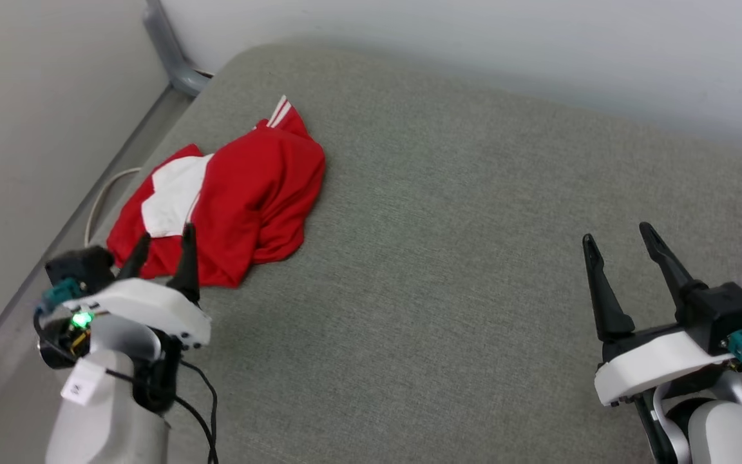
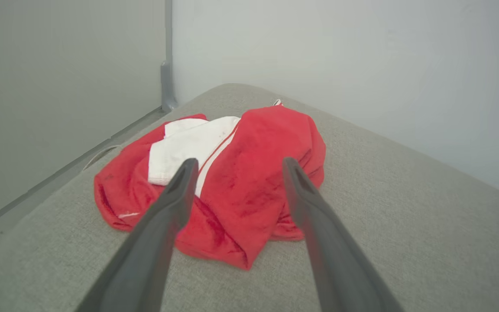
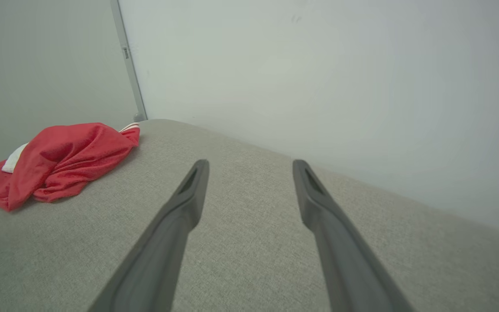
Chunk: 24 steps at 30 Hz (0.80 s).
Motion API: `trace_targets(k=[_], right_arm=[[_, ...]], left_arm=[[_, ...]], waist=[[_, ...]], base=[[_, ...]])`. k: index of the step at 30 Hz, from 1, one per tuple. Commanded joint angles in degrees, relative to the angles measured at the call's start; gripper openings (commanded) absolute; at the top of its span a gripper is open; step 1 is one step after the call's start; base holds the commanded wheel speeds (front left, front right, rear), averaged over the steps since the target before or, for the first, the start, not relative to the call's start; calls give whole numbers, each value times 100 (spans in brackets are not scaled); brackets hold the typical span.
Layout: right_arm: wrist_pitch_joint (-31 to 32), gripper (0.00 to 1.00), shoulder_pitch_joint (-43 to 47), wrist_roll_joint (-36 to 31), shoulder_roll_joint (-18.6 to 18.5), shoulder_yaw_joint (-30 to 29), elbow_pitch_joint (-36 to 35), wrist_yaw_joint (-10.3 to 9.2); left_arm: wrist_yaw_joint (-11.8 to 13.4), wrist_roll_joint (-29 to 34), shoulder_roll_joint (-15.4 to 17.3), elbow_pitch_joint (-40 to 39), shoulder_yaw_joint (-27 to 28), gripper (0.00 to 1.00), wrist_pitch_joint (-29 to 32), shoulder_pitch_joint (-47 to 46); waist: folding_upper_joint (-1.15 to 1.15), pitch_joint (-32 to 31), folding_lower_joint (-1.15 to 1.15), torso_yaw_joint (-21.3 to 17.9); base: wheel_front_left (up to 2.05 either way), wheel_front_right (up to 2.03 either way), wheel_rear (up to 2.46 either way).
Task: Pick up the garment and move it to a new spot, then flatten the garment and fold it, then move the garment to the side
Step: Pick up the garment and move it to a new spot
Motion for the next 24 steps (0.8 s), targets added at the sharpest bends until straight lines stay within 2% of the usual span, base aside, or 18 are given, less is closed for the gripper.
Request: trace_targets(k=[1, 7, 13, 17, 24], right_arm=[[5, 100, -93, -34, 10, -5, -18, -6], [26, 100, -390, -105, 10, -29, -113, -6], [33, 100, -642, -169, 5, -46, -159, -5], [36, 100, -819, -196, -16, -40, -212, -6], [19, 100, -1039, -197, -29, -10, -238, -6]], left_arm=[[-20, -18, 63, 33, 15, 100, 54, -134], [-34, -562, 508, 431, 115, 100, 1029, -1094], [-40, -882, 1125, 901, 186, 100, 1985, -1910], [-27, -962, 1425, 1242, 192, 100, 2563, -2307], [65, -1103, 1622, 2020, 149, 100, 3458, -2694]], waist=[[0, 285, 0, -226], [0, 873, 0, -594], [0, 1421, 0, -907], [0, 1805, 0, -1060], [0, 2328, 0, -1190]], base=[[0, 0, 0], [0, 0, 0], [0, 0, 0], [0, 0, 0], [0, 0, 0]])
